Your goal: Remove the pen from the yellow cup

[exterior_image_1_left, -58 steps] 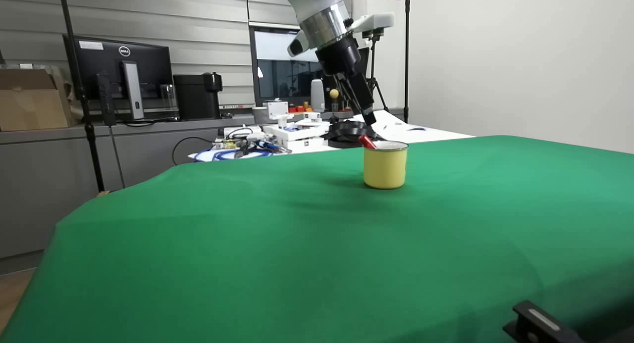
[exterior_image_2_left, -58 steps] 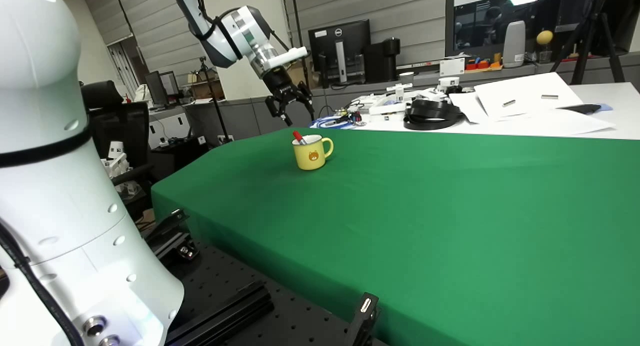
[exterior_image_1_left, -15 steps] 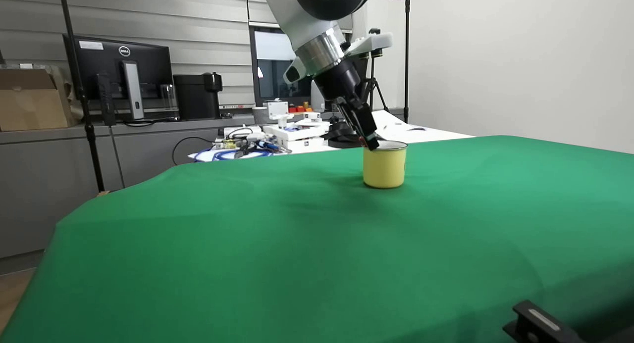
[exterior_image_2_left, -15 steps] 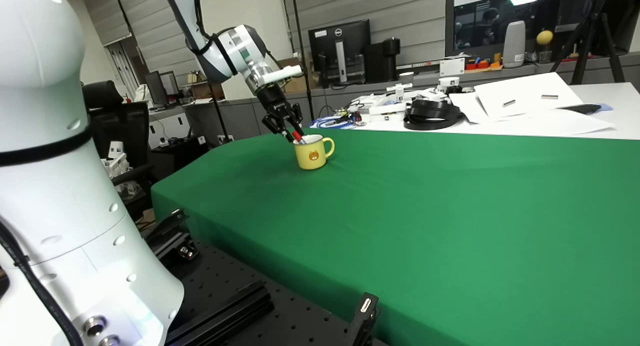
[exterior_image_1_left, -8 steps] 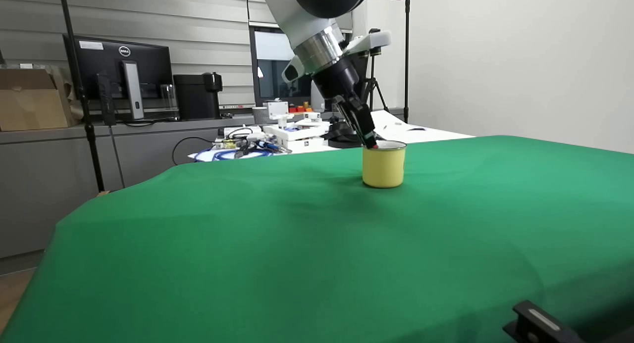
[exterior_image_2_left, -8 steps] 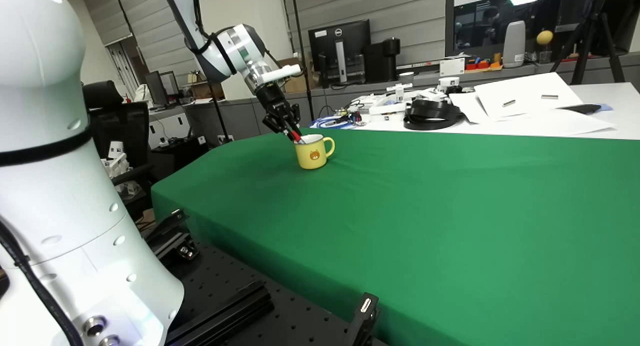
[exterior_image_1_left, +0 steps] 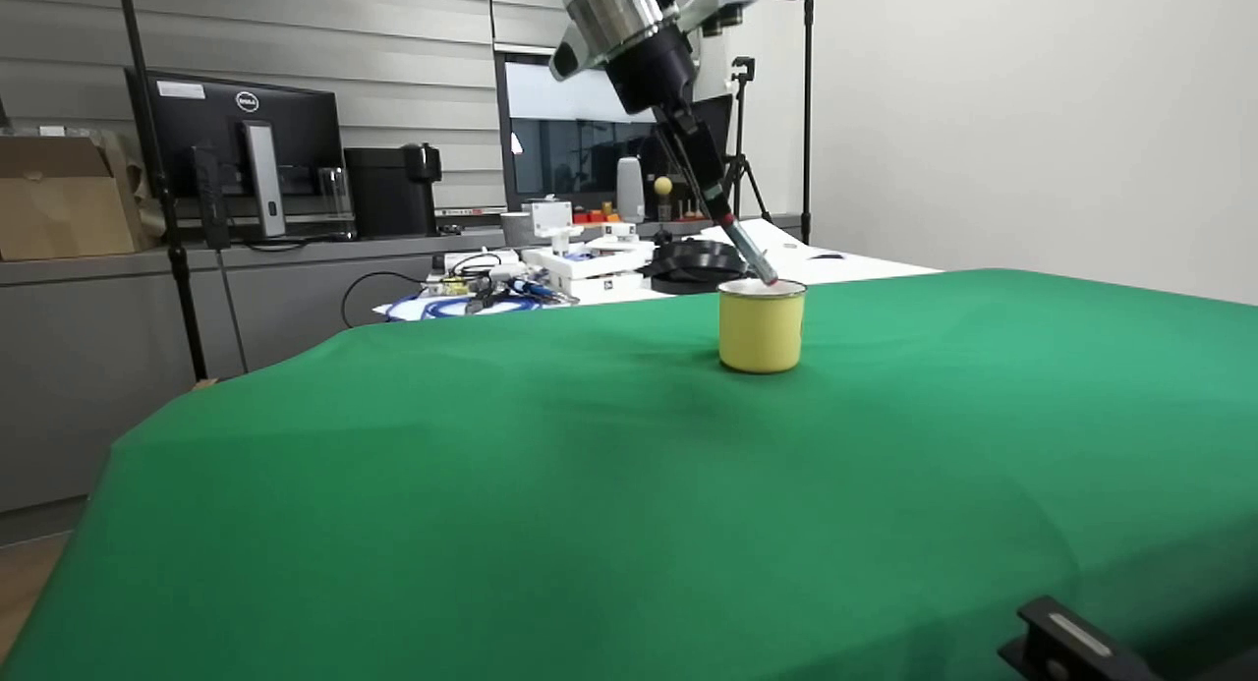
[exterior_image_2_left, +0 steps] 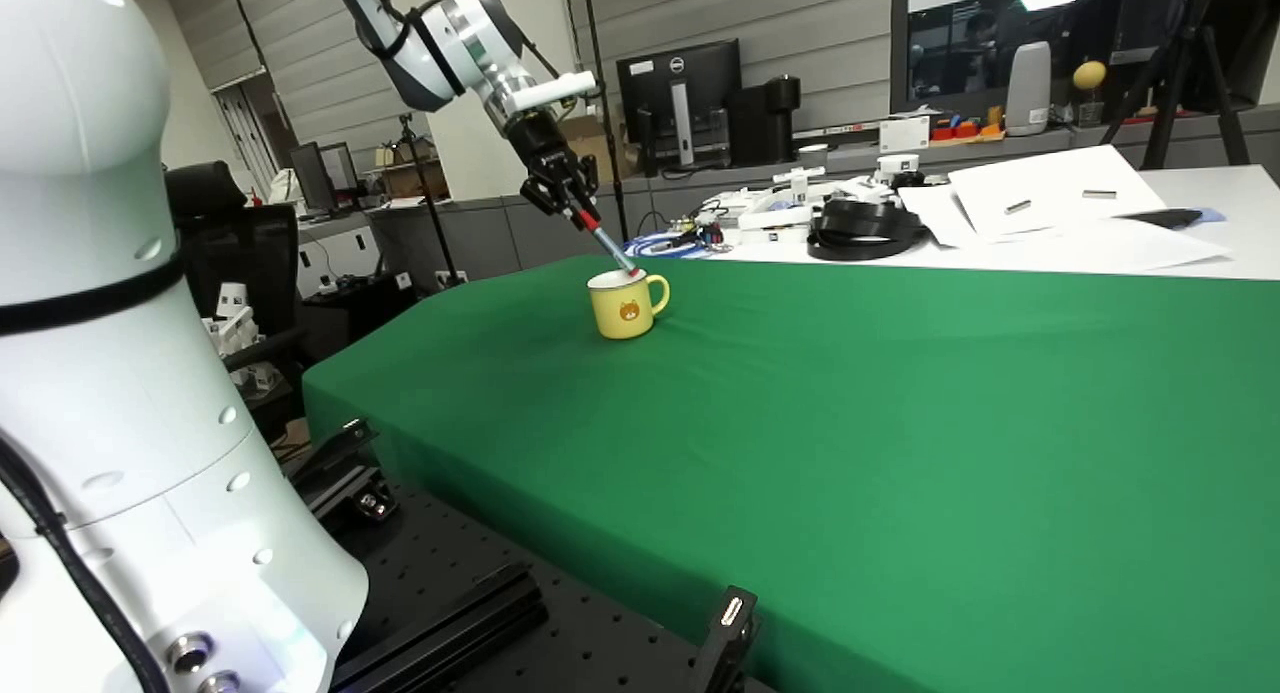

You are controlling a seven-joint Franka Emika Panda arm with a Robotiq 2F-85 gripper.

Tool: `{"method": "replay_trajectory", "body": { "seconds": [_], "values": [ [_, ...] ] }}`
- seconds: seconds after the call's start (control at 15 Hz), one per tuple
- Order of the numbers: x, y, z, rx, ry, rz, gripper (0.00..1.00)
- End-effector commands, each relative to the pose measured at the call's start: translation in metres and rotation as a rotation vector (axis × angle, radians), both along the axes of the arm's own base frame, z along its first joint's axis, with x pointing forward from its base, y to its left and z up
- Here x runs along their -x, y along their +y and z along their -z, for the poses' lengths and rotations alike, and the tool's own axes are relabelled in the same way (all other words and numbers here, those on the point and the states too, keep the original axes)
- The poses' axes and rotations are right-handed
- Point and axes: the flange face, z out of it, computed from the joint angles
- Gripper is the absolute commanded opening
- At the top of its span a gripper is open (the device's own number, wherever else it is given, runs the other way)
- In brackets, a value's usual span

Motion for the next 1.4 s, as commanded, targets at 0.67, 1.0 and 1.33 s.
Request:
{"method": "replay_trajectory", "body": {
  "seconds": [0.67, 1.0, 1.33],
  "values": [
    [0.0, -0.078, -0.034, 0.185, -0.089, 0.013, 0.06],
    [0.004, -0.127, 0.021, 0.255, -0.038, 0.028, 0.06],
    [0.014, -0.171, 0.083, 0.302, -0.002, 0.062, 0.06]
  ]
}}
